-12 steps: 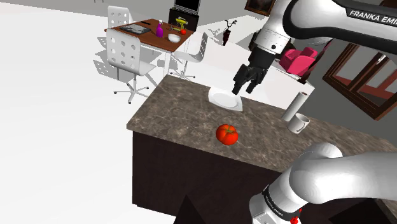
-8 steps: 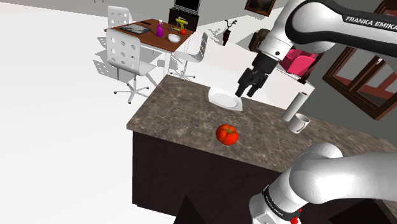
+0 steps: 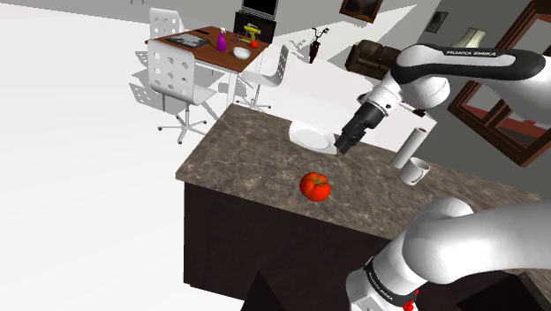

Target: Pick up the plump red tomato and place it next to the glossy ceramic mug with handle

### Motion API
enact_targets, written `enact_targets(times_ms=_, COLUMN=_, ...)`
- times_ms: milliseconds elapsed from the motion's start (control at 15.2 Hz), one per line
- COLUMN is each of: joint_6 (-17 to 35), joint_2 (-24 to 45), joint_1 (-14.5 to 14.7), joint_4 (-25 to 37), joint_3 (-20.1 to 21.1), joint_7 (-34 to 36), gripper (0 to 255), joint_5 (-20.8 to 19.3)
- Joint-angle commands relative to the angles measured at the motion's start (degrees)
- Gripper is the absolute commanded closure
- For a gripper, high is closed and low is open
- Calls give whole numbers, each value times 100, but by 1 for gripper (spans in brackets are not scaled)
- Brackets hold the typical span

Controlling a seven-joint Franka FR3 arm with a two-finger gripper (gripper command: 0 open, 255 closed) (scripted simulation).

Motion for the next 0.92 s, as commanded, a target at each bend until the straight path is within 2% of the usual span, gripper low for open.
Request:
enact_targets(times_ms=0, joint_6=33, joint_2=418, joint_1=144, joint_4=-30, joint_3=-642, joint_7=-787, gripper=0, joint_5=253)
enact_targets(times_ms=264, joint_6=-222, joint_2=1785, joint_1=750, joint_4=233, joint_3=-1986, joint_7=-2521, gripper=0, joint_5=1065)
enact_targets(times_ms=462, joint_6=-1011, joint_2=3556, joint_1=1284, joint_4=680, joint_3=-2918, joint_7=-4231, gripper=0, joint_5=2149)
enact_targets(times_ms=528, joint_6=-1457, joint_2=4332, joint_1=1286, joint_4=881, joint_3=-3029, joint_7=-4863, gripper=0, joint_5=2583)
enact_targets(times_ms=660, joint_6=-1444, joint_2=4408, joint_1=1122, joint_4=845, joint_3=-2824, joint_7=-4944, gripper=0, joint_5=2659)
enact_targets(times_ms=858, joint_6=-1227, joint_2=4323, joint_1=1208, joint_4=639, joint_3=-2746, joint_7=-4929, gripper=0, joint_5=2740)
